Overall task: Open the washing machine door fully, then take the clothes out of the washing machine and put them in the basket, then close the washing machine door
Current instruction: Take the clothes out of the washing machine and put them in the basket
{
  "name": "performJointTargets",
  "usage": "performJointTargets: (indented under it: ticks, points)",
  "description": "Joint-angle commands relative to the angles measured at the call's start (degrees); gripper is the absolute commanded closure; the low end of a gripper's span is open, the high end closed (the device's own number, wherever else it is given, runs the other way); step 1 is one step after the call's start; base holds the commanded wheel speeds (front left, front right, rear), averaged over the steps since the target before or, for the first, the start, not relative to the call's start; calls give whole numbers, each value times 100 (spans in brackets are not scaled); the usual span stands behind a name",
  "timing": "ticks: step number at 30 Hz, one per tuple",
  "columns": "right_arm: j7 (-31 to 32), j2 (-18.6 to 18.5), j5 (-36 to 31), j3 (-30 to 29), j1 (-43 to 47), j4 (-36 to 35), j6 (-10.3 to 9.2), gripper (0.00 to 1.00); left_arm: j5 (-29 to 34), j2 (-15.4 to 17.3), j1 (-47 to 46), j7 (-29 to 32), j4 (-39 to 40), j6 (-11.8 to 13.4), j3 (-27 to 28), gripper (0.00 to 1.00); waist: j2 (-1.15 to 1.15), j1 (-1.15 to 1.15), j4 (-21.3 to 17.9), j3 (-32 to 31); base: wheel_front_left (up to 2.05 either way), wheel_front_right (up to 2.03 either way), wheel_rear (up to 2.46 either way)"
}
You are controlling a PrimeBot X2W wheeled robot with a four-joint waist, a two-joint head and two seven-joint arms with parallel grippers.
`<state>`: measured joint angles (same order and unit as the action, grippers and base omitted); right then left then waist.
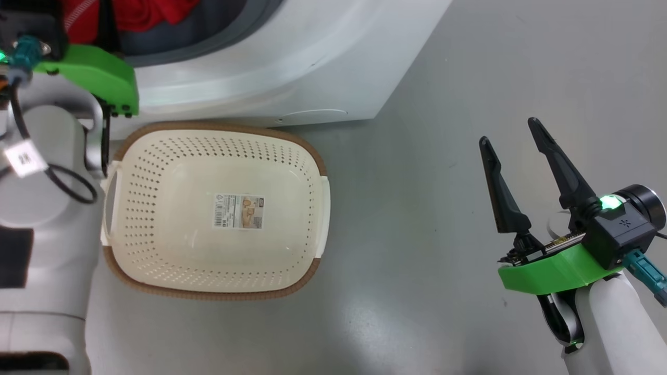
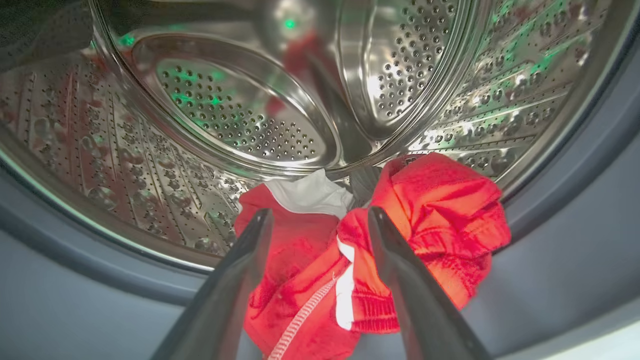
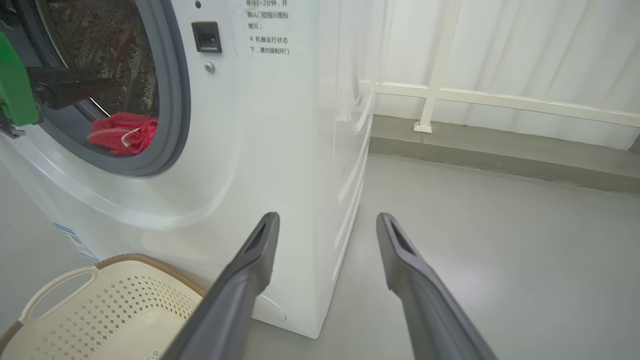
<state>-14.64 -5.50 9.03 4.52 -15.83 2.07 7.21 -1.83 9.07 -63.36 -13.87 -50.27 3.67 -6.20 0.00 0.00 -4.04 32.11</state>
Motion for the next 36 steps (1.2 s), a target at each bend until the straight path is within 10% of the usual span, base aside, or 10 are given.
performJointTargets:
  ticks: [1,32,33,34,36]
  points:
    - [-36,-17,61,144,-103,-102,28,0,64,320,-214,67,-96,58,52,0,0,0,-81,90,0,0,0]
    - [-36,105,343,721,-337,293,28,0,285,917,-1202,1865,-2129,218,-434,0,0,0,-578,125,0,0,0]
    - [-36,110,347,729,-335,294,28,0,285,935,-1203,1879,-2140,203,-450,12,0,0,-587,130,0,0,0]
    - [-36,116,361,739,-332,293,28,0,308,964,-1195,1912,-2161,199,-502,100,0,0,-597,139,0,0,0]
    - [-36,103,373,720,-341,293,28,0,303,951,-1187,1855,-2166,152,-571,100,0,0,-586,160,0,0,0]
